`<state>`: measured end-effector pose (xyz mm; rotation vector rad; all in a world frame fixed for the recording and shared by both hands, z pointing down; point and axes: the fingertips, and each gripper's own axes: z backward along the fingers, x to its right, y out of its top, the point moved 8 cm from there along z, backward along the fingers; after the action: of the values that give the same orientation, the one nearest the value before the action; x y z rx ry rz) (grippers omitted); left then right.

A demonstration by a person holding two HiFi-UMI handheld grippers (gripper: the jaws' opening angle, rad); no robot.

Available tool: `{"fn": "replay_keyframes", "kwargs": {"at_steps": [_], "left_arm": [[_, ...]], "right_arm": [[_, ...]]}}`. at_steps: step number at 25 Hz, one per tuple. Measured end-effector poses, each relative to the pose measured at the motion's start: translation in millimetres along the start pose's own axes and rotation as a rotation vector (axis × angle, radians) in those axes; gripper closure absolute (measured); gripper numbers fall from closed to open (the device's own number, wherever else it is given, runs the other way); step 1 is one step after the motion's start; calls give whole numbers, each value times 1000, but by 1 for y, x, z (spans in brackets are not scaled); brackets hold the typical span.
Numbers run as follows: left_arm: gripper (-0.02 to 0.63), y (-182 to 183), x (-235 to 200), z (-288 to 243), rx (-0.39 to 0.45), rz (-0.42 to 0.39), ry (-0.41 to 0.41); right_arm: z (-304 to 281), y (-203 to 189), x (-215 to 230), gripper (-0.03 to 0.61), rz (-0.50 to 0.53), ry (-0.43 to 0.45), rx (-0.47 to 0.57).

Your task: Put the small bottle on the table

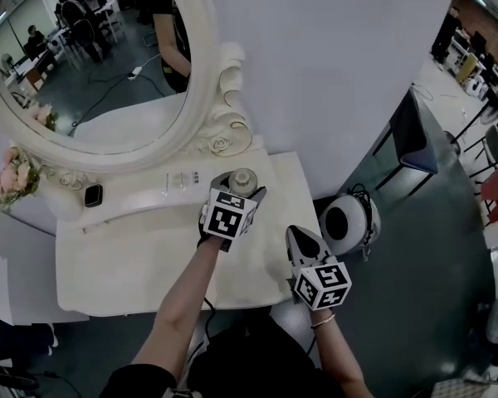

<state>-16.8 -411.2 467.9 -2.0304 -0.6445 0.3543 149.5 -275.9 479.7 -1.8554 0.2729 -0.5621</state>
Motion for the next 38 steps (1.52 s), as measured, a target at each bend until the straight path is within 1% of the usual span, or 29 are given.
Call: {"fn": "replay_keyframes", "kwargs": {"at_steps": [7, 12, 16, 33, 38], "left_arm": [[277, 10, -10, -29, -13, 23, 5], [277, 14, -18, -44, -25, 28, 18], [276, 19, -22, -54, -33, 16, 30], [273, 23, -22, -59, -17, 3, 54], [272, 21, -21, -56, 15, -5, 63]], "right_arm": [[-7, 1, 15, 574, -14, -12, -6], [-12, 4, 21, 574, -19, -12, -16], [-16, 6, 25, 574, -21, -14, -18], [-13, 4, 27, 574, -25, -19, -29], [-12, 1, 21, 574, -28, -14, -29]]}}
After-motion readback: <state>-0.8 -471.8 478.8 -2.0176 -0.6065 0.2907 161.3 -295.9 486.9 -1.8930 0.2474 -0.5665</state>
